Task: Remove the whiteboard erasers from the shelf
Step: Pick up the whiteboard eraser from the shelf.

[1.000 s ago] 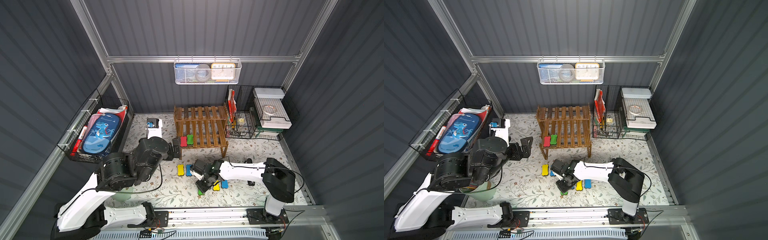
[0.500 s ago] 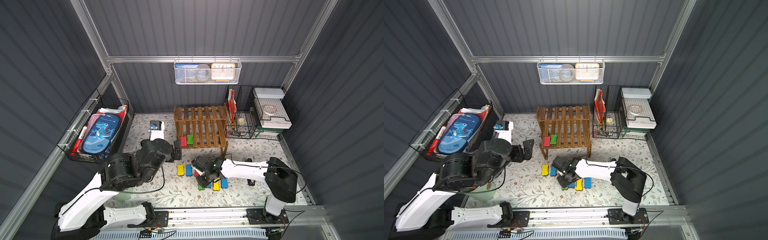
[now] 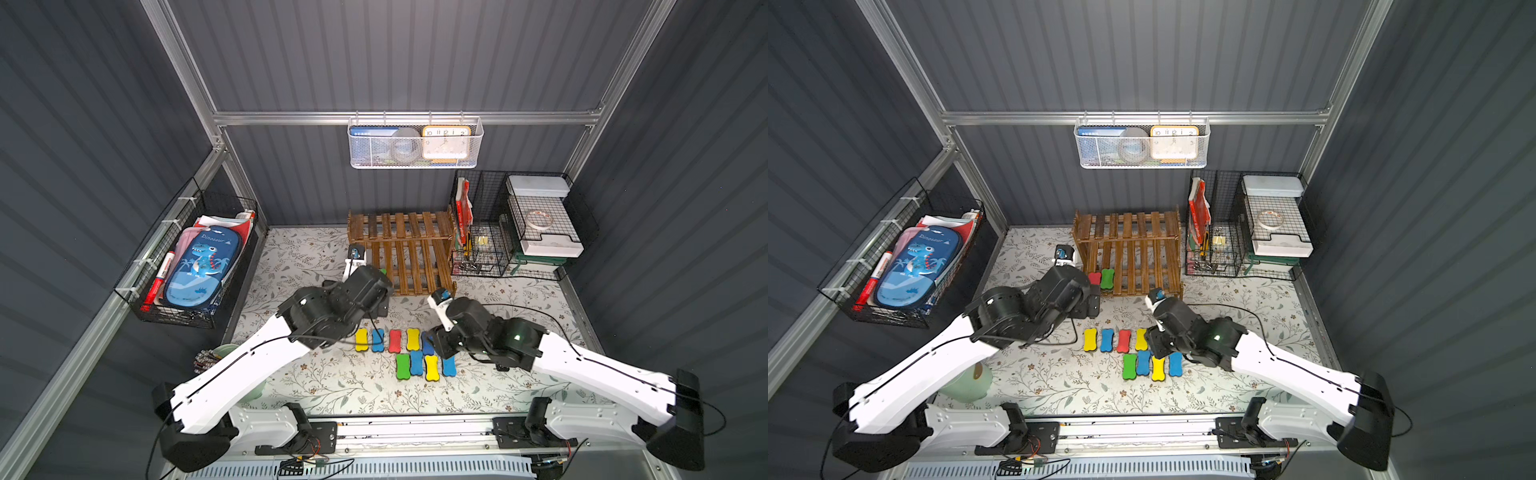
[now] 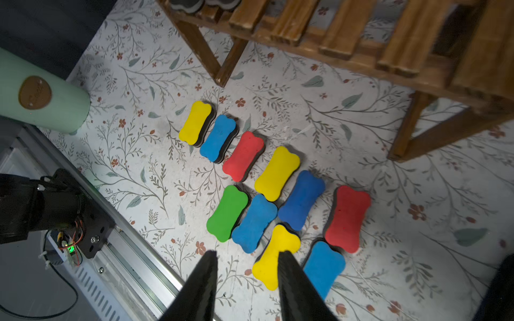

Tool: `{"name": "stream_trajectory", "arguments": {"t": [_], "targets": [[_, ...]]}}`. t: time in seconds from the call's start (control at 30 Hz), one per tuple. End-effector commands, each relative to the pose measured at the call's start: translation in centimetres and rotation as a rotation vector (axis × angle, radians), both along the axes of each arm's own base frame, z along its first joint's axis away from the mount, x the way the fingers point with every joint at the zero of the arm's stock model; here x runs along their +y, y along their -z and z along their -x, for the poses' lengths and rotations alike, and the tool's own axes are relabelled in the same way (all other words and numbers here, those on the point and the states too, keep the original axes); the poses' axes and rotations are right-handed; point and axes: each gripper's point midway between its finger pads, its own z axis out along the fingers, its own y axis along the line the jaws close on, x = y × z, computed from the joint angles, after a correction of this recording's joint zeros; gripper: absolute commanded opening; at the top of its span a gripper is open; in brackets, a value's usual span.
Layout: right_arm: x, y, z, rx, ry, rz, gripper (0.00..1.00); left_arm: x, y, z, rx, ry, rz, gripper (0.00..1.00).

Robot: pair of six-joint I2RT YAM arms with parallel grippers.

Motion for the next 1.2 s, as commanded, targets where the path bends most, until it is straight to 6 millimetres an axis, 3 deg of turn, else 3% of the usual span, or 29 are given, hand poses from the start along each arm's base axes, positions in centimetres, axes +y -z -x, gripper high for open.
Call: {"name": "stream_trajectory", "arguments": {"t": [0.0, 0.1, 0.27, 0.47, 0.77, 1.17], "targets": [[-2.4, 0.2, 0.0, 0.022, 0.073, -0.011, 0.41, -2.3, 2.3, -2.0, 0.060, 0.070, 0.026, 0.99], [-3.5, 0.2, 0.3, 0.026, 0.089, -0.009, 0.41, -3.9, 4.8, -3.9, 0.124, 0.075, 0.000, 0.92], [-4.7, 0.6, 0.5, 0.035, 0.104, 0.012, 0.41, -6.1, 6.4, -7.0, 0.141, 0.093, 0.026, 0.82], [-5.2, 0.6, 0.4, 0.036, 0.107, 0.004, 0.40, -6.1, 8.2, -9.6, 0.159, 0.074, 0.014, 0.75], [-5.8, 1.0, 0.2, 0.051, 0.116, 0.005, 0.40, -6.9, 9.2, -10.4, 0.162, 0.095, 0.023, 0.69], [-6.2, 1.1, 0.1, 0.057, 0.129, -0.001, 0.40, -5.9, 9.9, -10.7, 0.162, 0.059, -0.002, 0.66]]}}
